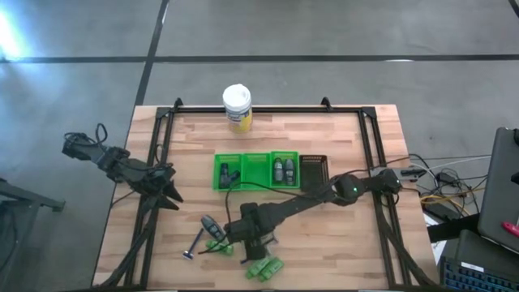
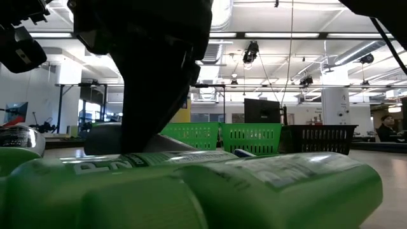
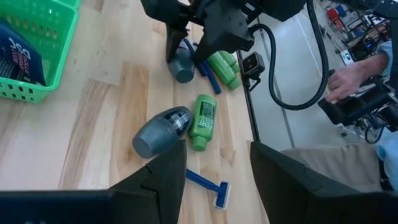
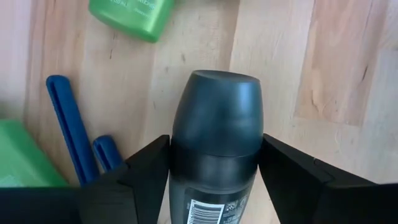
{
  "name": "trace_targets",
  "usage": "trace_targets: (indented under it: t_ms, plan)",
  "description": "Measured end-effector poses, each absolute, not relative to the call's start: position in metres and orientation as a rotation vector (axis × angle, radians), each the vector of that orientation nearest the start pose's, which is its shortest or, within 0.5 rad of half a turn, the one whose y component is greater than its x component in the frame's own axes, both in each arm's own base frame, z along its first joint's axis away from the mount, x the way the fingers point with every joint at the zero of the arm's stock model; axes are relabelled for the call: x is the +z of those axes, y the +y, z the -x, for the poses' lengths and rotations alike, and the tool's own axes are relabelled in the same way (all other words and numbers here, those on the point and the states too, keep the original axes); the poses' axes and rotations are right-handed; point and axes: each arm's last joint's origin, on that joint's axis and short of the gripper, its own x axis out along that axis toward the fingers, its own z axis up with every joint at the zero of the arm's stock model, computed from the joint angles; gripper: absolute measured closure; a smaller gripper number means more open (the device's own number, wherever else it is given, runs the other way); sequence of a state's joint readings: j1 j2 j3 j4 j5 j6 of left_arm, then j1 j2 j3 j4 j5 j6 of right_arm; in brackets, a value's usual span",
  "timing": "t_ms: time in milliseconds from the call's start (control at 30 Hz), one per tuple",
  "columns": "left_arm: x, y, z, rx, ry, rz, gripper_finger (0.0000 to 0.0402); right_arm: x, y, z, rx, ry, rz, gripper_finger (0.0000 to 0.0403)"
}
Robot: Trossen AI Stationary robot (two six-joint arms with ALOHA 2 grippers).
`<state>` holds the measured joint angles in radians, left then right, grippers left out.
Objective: Pick & Place Travel size toiletries
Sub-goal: Put the gray roller bottle into the right green bin
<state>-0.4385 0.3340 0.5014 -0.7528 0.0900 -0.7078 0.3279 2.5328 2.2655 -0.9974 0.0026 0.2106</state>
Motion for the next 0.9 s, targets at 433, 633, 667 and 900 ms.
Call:
trace_targets:
  t_ms: [433,633,667,900]
  plan:
    - [0.235,-0.036,-0.073,-0.256,0.741,0.539,0.0219,0.143,0.167,-0.49,0.055,1.272,-0.102,0.0119]
    - [0.234,-0.036,-0.072,-0.254,0.75,0.525,0.0219,0.156,0.162,-0.487,-0.045,1.319,-0.176,0.0197]
    - [0.234,-0.036,-0.072,-0.252,0.749,0.524,0.0219,0.159,0.16,-0.486,-0.086,1.327,-0.195,0.0201]
    - [0.234,-0.035,-0.073,-0.244,0.74,0.505,0.0219,0.219,0.141,-0.461,-0.517,1.291,-0.319,0.0201]
